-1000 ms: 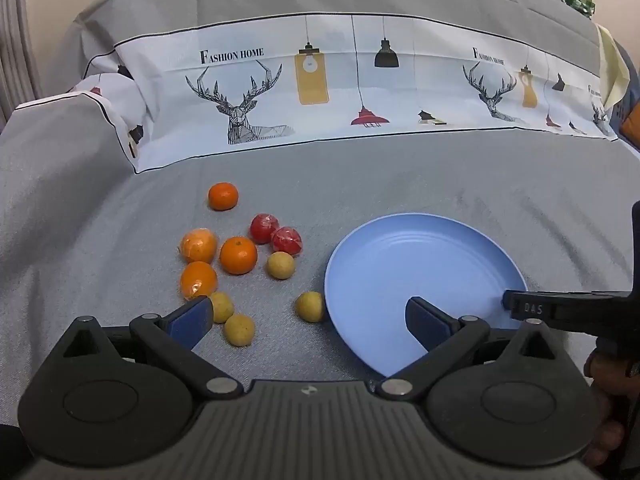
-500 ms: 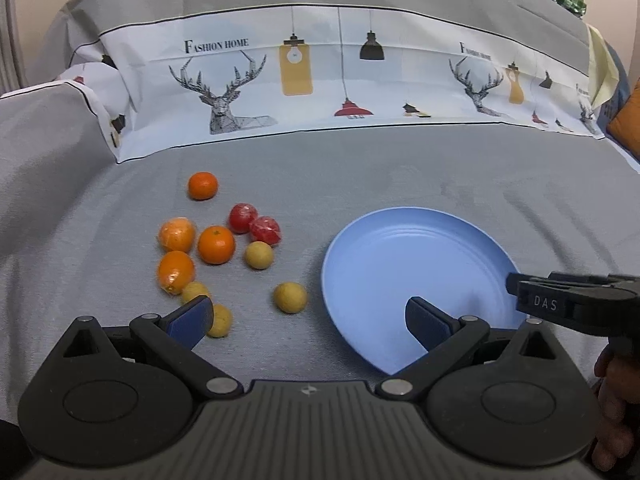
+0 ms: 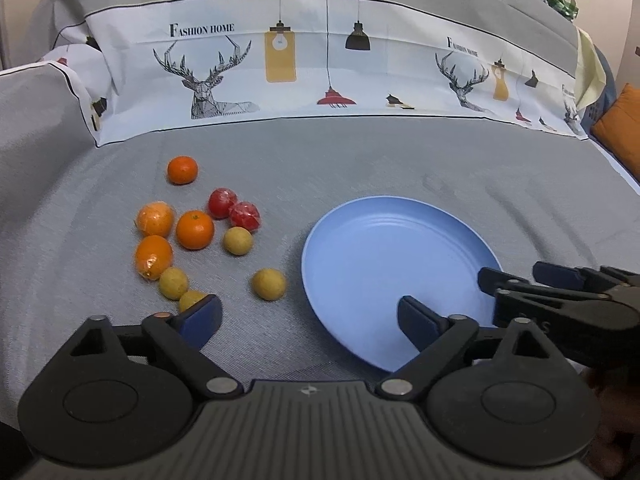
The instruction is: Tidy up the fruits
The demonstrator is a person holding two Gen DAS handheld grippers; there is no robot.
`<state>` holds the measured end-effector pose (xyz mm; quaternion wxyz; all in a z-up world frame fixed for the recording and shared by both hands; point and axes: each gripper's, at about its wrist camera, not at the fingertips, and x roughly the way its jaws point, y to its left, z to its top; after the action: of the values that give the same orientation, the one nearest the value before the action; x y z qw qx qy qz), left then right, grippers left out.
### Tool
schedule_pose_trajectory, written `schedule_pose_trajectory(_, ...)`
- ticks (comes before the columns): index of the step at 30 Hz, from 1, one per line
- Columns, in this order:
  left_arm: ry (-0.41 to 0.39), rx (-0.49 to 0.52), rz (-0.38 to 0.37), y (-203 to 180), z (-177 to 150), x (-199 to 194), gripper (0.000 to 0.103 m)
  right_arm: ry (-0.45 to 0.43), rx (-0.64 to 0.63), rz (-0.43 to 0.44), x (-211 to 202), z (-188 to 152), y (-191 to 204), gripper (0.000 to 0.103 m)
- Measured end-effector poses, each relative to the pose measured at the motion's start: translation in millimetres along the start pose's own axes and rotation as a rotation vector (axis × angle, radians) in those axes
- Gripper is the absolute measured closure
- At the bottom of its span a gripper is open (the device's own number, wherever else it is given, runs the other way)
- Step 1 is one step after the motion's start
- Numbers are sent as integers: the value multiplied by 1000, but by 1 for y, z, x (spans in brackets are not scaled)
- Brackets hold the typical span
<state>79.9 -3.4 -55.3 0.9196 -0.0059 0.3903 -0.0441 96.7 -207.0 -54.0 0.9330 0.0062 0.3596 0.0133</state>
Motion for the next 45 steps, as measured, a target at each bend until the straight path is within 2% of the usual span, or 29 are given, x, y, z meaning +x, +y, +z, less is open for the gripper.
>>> schedule_pose_trajectory(5,9,-1,-23,0,-1,0,25,22,-22,5,4,-5,-2,37)
schedule_pose_trajectory(11,9,7,-37,-2,-1,-1,36,10,-17,7,3,-3,-2,36)
schedule_pose_trajectory(20,11,16,-54,-3,-2,-1,42,2,10,35,-1,-2,-5,36)
schedule_pose_trajectory(24,17,15,-61,-3,-2,-1,45,-11,21,33,-2,0,-7,41)
schedule_pose_trajectory(27,14,24,-69,-4,-2,-2,59,-26,29,26,-3,0,-8,47)
schedule_pose_trajectory(29,2,27,-91,-4,-1,-5,77,-36,36,27,-3,1,-9,53)
schedule_pose_trajectory(33,-39,68,-141,-7,9,-19,90,-85,66,28,-9,4,-12,64)
schedule_pose_trajectory(37,-126,236,-162,-8,37,-42,91,-130,98,36,-18,9,-14,66)
schedule_pose_trajectory(40,-162,337,-169,4,60,-53,91,-156,107,46,-24,12,-16,66)
schedule_pose_trajectory(43,-189,371,-179,26,70,-53,91,-155,132,66,-25,14,-19,66)
schedule_pose_trajectory(45,-187,339,-176,45,69,-44,90,-137,147,86,-22,16,-19,66)
